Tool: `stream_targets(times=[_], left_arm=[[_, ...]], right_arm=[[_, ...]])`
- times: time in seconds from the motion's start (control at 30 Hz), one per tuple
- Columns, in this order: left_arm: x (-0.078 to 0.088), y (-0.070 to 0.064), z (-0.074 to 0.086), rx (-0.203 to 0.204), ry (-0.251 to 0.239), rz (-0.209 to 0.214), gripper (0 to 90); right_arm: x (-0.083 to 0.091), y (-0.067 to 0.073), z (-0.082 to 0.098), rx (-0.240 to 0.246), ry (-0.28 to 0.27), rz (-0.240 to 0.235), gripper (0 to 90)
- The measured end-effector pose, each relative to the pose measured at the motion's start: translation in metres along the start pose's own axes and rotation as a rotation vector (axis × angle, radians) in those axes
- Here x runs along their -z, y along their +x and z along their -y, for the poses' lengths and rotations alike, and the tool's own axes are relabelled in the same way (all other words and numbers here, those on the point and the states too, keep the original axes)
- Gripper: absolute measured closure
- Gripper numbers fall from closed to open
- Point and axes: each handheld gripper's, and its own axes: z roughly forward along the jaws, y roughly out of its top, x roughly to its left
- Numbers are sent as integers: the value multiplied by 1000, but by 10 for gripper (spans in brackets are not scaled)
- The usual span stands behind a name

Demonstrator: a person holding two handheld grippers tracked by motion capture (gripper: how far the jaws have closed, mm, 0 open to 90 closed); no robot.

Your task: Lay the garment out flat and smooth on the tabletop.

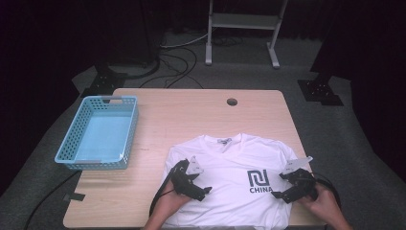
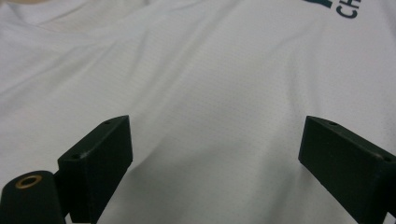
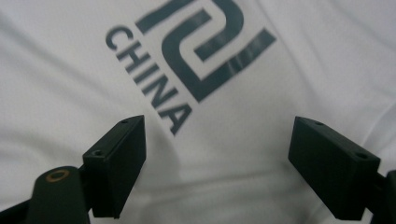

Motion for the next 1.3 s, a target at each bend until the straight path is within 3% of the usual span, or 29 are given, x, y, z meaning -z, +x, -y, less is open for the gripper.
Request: stream_targets(times=[0.1, 0.23, 0.53, 0.73, 1.1, 1.3], left_arm=[[17, 14, 2, 4, -9, -29, 92], [38, 35, 14, 23, -5, -55, 130], [66, 58, 44, 55, 9, -21, 365], [67, 62, 51, 70, 24, 23, 533], [58, 62, 53, 84, 41, 86, 538], [60, 64, 50, 77, 38, 102, 626]], right_arm=[[-3, 5, -13, 9, -20, -16, 173], [-13, 13, -30, 50, -8, -20, 174], [-30, 18, -40, 67, 27, -16, 179], [-29, 16, -37, 66, 18, -17, 178], [-21, 5, -24, 50, -1, -7, 178], [-19, 2, -20, 50, -7, -8, 178]])
